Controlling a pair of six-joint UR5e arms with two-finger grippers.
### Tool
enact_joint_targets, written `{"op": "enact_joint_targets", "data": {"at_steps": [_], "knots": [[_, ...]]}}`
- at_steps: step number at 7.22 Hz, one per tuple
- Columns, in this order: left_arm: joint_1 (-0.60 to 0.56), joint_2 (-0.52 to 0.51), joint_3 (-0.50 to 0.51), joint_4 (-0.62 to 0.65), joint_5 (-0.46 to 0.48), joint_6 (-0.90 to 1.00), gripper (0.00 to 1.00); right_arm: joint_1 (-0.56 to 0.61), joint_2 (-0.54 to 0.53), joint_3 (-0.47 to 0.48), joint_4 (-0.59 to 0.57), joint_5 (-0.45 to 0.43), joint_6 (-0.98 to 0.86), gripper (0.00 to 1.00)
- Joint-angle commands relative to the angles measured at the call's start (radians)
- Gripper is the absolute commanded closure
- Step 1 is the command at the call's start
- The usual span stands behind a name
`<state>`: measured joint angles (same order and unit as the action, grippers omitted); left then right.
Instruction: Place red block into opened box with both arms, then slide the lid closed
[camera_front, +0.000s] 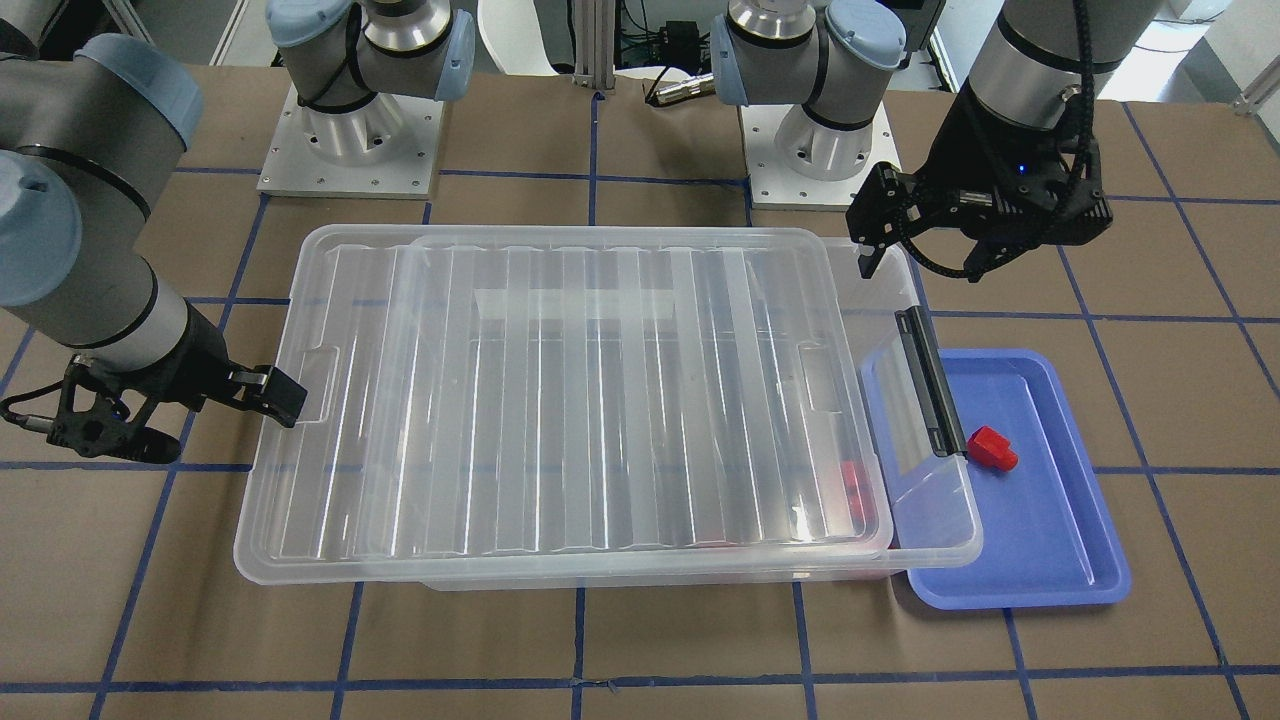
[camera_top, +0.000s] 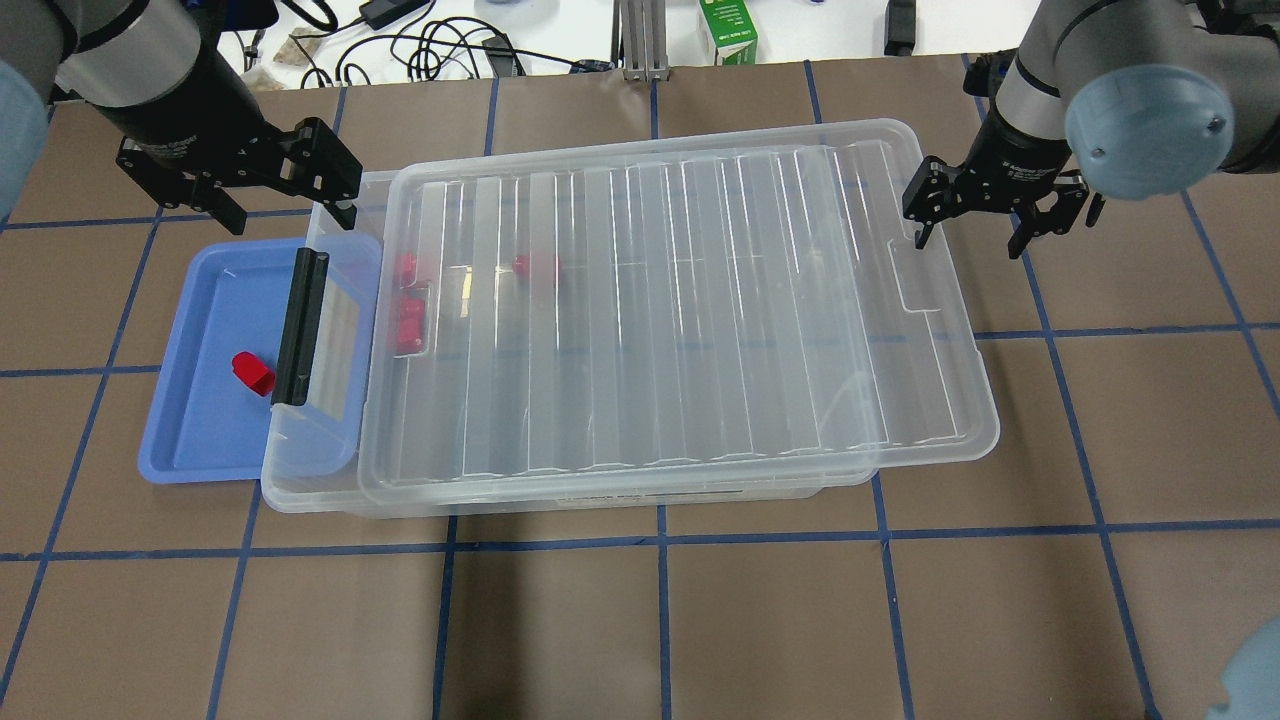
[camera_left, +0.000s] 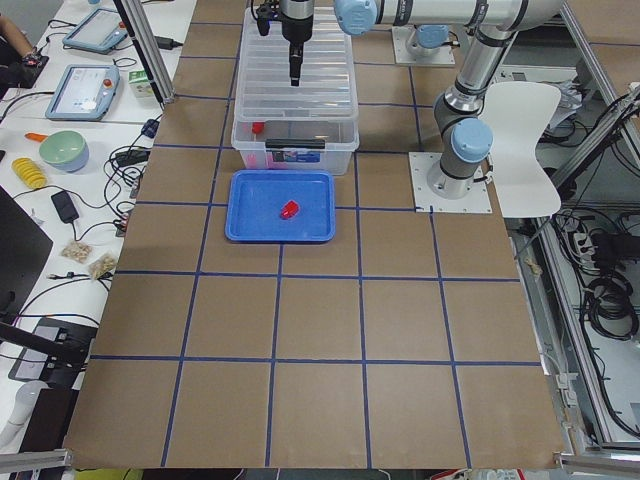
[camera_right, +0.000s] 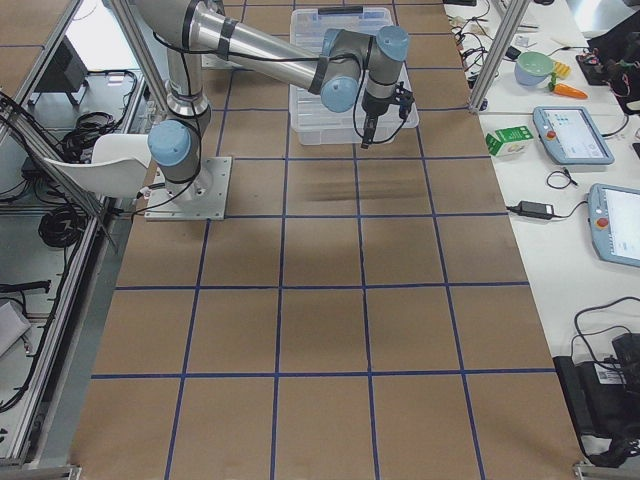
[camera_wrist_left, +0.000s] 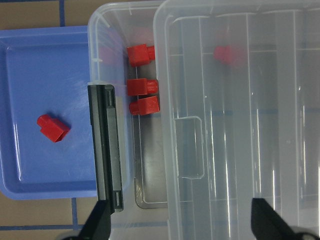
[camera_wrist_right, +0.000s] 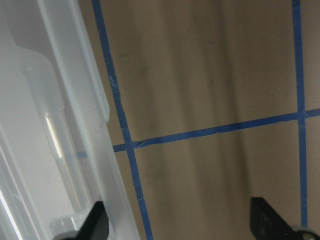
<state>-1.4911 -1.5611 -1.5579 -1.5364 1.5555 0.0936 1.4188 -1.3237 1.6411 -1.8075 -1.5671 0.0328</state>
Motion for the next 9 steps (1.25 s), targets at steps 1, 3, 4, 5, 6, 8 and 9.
{"op": "enact_joint_targets", "data": {"at_steps": [1, 3, 4, 5, 6, 8, 9], "knots": [[0.0, -0.001, 0.001, 0.001, 0.0, -0.002, 0.0, -0.011, -0.002, -0.001, -0.003, -0.005, -0.02, 0.0], [0.0, -0.007, 0.001, 0.015, 0.009, -0.012, 0.0, -0.052, -0.005, -0.001, -0.001, -0.025, -0.069, 0.0], [0.014, -0.004, -0.002, 0.048, 0.009, -0.006, 0.0, -0.069, -0.006, -0.001, -0.001, -0.024, -0.088, 0.0], [0.072, 0.001, -0.002, 0.054, 0.044, -0.005, 0.0, -0.084, -0.006, -0.003, -0.001, -0.024, -0.105, 0.0], [0.192, -0.005, -0.005, 0.062, 0.058, 0.0, 0.0, -0.098, -0.006, -0.003, -0.001, -0.025, -0.125, 0.0], [0.354, -0.051, -0.077, 0.134, 0.014, 0.002, 0.0, -0.113, -0.008, -0.004, -0.001, -0.039, -0.143, 0.0], [0.398, -0.092, -0.143, 0.263, -0.004, -0.009, 0.0, -0.122, -0.006, -0.006, -0.001, -0.059, -0.166, 0.0]]}}
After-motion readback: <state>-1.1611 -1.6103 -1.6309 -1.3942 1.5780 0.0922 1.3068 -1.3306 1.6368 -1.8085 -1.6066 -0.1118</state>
